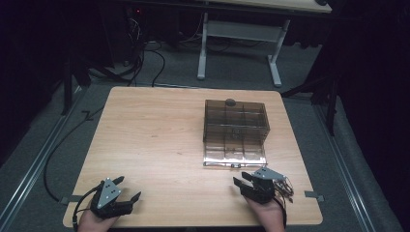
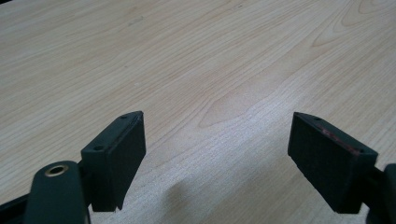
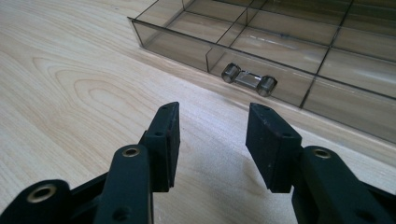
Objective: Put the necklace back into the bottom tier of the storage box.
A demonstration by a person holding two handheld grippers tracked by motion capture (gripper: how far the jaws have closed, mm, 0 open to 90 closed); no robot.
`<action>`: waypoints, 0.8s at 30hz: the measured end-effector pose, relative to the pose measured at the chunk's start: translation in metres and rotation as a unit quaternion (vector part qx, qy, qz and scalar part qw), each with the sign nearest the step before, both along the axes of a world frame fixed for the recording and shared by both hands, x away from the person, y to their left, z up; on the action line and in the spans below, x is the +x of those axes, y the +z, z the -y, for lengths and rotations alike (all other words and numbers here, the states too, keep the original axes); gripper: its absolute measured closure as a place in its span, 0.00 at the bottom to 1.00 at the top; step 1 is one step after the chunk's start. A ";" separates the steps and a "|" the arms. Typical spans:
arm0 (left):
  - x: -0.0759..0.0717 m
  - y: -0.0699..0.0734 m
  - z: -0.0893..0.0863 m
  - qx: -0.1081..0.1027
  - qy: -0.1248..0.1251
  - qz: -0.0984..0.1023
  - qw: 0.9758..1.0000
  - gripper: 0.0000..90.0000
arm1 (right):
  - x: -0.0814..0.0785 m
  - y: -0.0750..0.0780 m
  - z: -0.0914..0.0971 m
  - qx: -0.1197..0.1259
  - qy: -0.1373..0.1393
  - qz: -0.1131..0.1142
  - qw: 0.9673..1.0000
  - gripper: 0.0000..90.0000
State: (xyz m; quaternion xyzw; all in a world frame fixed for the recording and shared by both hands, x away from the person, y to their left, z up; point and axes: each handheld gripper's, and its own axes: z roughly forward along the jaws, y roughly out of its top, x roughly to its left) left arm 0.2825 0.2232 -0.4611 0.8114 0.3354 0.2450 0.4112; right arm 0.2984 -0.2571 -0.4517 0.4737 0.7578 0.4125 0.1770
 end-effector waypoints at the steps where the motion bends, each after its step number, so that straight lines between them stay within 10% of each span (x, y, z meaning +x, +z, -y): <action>1: 0.000 0.000 0.000 0.001 0.000 0.000 1.000 0.22 | -0.001 0.000 0.000 0.003 0.002 0.004 1.000 0.60; 24: -0.001 0.000 0.000 -0.001 0.003 0.006 1.000 0.22 | -0.013 0.012 0.015 -0.008 -0.001 0.034 0.999 0.60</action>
